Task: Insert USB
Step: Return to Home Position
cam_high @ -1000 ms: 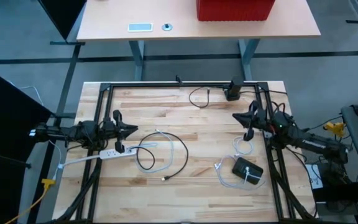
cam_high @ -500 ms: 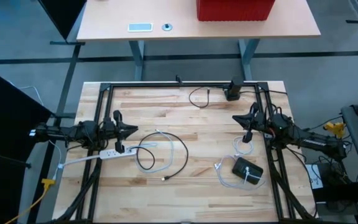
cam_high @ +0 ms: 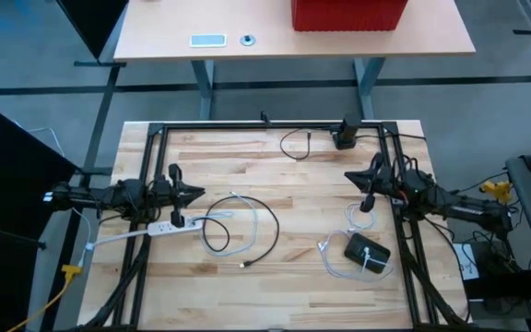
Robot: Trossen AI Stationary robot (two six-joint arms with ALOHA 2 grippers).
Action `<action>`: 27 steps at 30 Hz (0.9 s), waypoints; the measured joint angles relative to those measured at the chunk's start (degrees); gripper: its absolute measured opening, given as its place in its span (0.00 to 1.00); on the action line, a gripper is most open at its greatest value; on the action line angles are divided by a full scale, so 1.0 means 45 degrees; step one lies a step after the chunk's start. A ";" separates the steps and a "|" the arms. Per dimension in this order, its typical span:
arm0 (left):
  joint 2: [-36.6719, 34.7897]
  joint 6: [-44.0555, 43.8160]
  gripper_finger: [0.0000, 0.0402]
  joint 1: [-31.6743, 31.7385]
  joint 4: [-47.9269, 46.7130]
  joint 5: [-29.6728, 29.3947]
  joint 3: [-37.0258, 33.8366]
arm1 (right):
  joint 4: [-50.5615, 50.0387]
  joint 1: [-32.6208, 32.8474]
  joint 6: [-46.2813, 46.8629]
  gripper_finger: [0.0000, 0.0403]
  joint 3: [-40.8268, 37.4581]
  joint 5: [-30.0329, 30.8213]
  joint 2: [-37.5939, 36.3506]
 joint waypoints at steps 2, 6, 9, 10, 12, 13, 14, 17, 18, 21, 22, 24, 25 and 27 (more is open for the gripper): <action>0.0006 -0.0004 0.06 0.0000 0.0000 0.0003 0.0000 | 0.0003 0.0374 0.0048 0.00 0.0000 0.0003 0.0026; 0.0007 -0.0102 0.06 0.0000 0.0018 -0.0002 0.0000 | -0.0015 0.1193 0.0097 0.00 0.0000 0.0287 0.0077; 0.0027 -0.0168 0.06 0.0000 0.0034 -0.0002 0.0000 | 0.0008 0.1609 -0.0379 0.00 0.0000 0.0466 0.0162; 0.0032 -0.0183 0.06 0.0000 0.0039 -0.0007 0.0000 | 0.0008 0.1632 -0.0566 0.00 0.0000 0.0519 0.0171; 0.0076 -0.0186 0.06 0.0000 0.0032 -0.0011 0.0000 | 0.0015 0.1620 -0.0667 0.00 0.0000 0.0544 0.0154; 0.0099 -0.0187 0.06 0.0000 0.0014 0.0013 0.0000 | 0.0023 0.1616 -0.0642 0.00 0.0000 0.0494 0.0154; 0.0113 -0.0183 0.06 0.0002 0.0005 0.0129 0.0000 | -0.0003 0.1616 -0.0607 0.00 0.0000 0.0299 0.0150; 0.0205 -0.0182 0.06 0.0005 -0.0058 0.0841 0.0000 | -0.0060 0.1616 -0.0613 0.00 0.0000 -0.0681 0.0121; 0.0187 -0.0139 0.06 0.0000 -0.0077 0.1172 0.0000 | -0.0083 0.1617 -0.0595 0.00 0.0000 -0.0821 0.0124; 0.0165 -0.0032 0.06 0.0009 -0.0026 0.1441 -0.0002 | -0.0090 0.1613 -0.0527 0.00 0.0000 -0.0866 0.0085; 0.0136 -0.0027 0.06 0.0015 -0.0062 0.1441 -0.0004 | -0.0084 0.1611 -0.0527 0.00 0.0000 -0.0866 0.0056; 0.0113 -0.0027 0.06 0.0015 -0.0105 0.1529 -0.0001 | -0.0128 0.1611 -0.0469 0.00 0.0000 -0.1036 0.0032; 0.0113 -0.0022 0.06 0.0015 -0.0117 0.1651 -0.0003 | -0.0189 0.1612 -0.0415 0.00 0.0000 -0.1265 0.0044; 0.0113 -0.0006 0.06 0.0015 0.0026 0.1876 -0.0005 | -0.0092 0.1615 -0.0283 0.00 0.0000 -0.1764 0.0159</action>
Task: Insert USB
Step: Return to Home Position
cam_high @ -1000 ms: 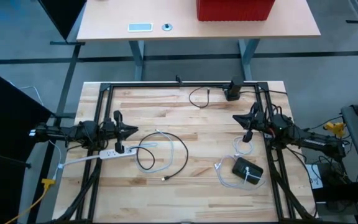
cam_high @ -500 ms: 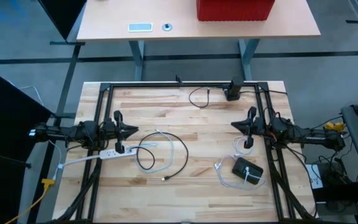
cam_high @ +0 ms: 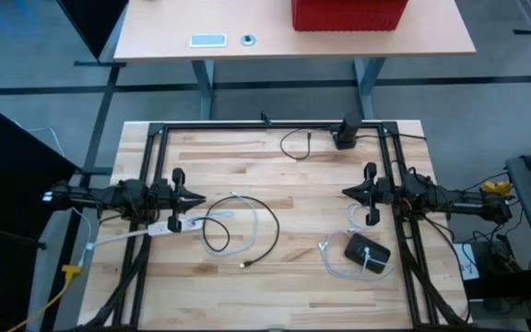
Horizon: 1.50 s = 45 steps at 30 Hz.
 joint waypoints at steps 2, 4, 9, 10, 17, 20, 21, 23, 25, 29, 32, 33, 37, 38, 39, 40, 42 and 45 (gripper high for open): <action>-0.0004 0.0003 0.06 0.0005 0.0096 -0.0012 0.0000 | 0.0013 0.0001 0.0026 0.00 0.0000 -0.0197 0.0136; -0.0001 0.0003 0.06 0.0008 0.0099 -0.0039 0.0000 | 0.0015 0.0001 0.0139 0.00 0.0000 -0.0205 0.0288; 0.0000 -0.0031 0.01 0.0024 0.0050 -0.0697 0.0000 | 0.0017 0.0001 0.0375 0.00 0.0000 -0.0220 0.0629; 0.0000 -0.0031 0.01 0.0022 -0.0017 -0.0547 0.0000 | 0.0011 0.0001 0.0365 0.00 0.0000 -0.0220 0.0684; 0.0045 0.0001 0.00 0.0015 -0.0473 0.1447 0.0000 | 0.0007 0.0001 0.0283 0.00 0.0000 -0.0239 0.0748; -0.0034 0.0234 0.00 0.0019 -0.0359 0.1903 0.0000 | 0.0009 0.0001 0.0242 0.00 0.0000 -0.0239 0.0748; -0.0037 0.0365 0.00 0.0020 -0.0339 0.2012 0.0000 | 0.0007 0.0001 0.0240 0.00 0.0000 -0.0239 0.0748; -0.0058 0.0604 0.00 0.0107 -0.0208 0.1971 0.0000 | 0.0007 0.0001 0.0242 0.00 0.0000 -0.0239 0.0748; -0.0049 0.0534 0.00 0.0262 -0.0190 0.1934 0.0000 | 0.0007 0.0001 0.0242 0.00 0.0000 -0.0239 0.0748; -0.0015 -0.0099 0.00 0.0282 -0.0463 0.1863 0.0000 | 0.0002 0.0001 0.0237 0.00 0.0000 -0.0234 0.0748; 0.0110 -0.0048 0.00 0.0282 -0.0473 0.1862 0.0000 | 0.0007 0.0001 0.0237 0.00 0.0000 -0.0234 0.0748; 0.0140 -0.0198 0.00 0.0282 -0.0473 0.1862 0.0000 | 0.0006 0.0001 0.0237 0.00 0.0000 -0.0234 0.0748; 0.0221 -0.0667 0.00 0.0283 -0.0478 0.1862 0.0000 | 0.0002 0.0001 0.0237 0.00 0.0000 -0.0234 0.0748; 0.0239 -0.0664 0.00 0.0282 -0.0478 0.1862 0.0000 | 0.0002 0.0001 0.0237 0.00 0.0000 -0.0234 0.0748; 0.0271 -0.0662 0.00 0.0282 -0.0478 0.1862 0.0000 | 0.0002 0.0001 0.0237 0.00 0.0000 -0.0234 0.0748; 0.0282 -0.0662 0.00 0.0282 -0.0483 0.1862 0.0000 | 0.0002 0.0001 0.0237 0.00 0.0000 -0.0234 0.0748; 0.0277 -0.0662 0.00 0.0282 -0.0483 0.1862 0.0000 | 0.0002 0.0001 0.0237 0.00 0.0000 -0.0234 0.0748; 0.0282 -0.0662 0.00 0.0282 -0.0488 0.1862 0.0000 | 0.0002 0.0001 0.0237 0.00 0.0000 -0.0234 0.0748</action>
